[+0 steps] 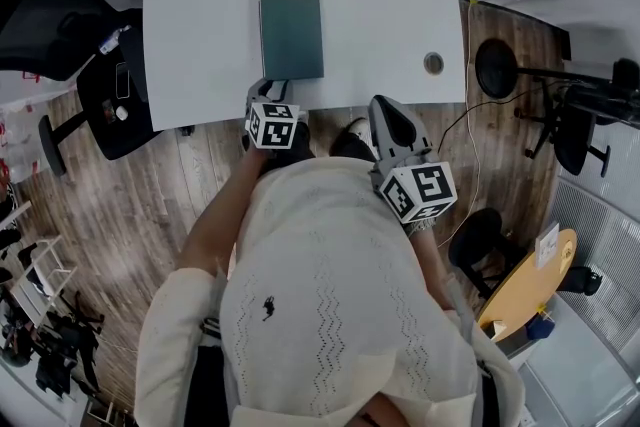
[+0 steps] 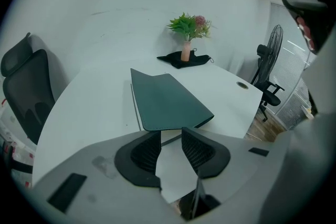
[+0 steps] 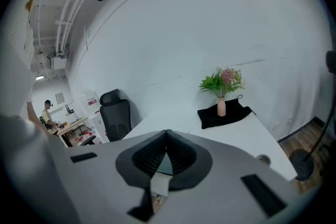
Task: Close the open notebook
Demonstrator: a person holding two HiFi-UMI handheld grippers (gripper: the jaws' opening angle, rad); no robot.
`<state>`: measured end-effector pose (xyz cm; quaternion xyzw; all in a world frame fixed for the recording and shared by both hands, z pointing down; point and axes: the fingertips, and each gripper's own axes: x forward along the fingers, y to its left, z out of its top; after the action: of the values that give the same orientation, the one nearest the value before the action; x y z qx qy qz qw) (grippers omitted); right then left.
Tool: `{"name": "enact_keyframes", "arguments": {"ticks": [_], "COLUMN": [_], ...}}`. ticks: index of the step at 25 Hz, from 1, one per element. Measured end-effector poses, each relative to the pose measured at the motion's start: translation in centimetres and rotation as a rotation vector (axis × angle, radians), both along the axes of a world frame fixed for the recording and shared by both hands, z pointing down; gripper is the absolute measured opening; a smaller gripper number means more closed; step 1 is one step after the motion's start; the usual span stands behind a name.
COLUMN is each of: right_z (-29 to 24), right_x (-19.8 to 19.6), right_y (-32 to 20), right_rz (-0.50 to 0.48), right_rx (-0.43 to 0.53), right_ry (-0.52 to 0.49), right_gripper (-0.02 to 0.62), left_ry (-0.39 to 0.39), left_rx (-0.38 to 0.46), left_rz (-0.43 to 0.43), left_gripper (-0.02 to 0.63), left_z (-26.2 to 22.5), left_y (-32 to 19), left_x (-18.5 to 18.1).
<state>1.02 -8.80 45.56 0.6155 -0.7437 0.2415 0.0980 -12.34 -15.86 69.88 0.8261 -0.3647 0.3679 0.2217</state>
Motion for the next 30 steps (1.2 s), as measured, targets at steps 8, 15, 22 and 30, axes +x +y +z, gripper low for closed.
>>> {"name": "enact_keyframes", "arguments": {"ticks": [8, 15, 22, 30], "right_z": [0.2, 0.5, 0.6, 0.7], "right_x": [-0.3, -0.8, -1.0, -1.2], "right_y": [-0.1, -0.2, -0.2, -0.1], "right_rz": [-0.011, -0.025, -0.029, -0.02], "right_rx": [-0.005, -0.008, -0.011, -0.012], "right_ry": [-0.001, -0.003, -0.003, -0.002], "right_gripper": [0.002, 0.002, 0.002, 0.002], "left_ry": [-0.018, -0.048, -0.053, -0.043], "left_rx": [0.018, 0.063, 0.063, 0.081], "left_rz": [-0.038, -0.02, -0.028, -0.032], "left_gripper": [0.129, 0.127, 0.121, 0.1], "left_z": [0.0, 0.0, 0.2, -0.2], "left_y": [-0.4, -0.4, -0.6, -0.6], "left_x": [-1.7, -2.8, -3.2, -4.1]}}
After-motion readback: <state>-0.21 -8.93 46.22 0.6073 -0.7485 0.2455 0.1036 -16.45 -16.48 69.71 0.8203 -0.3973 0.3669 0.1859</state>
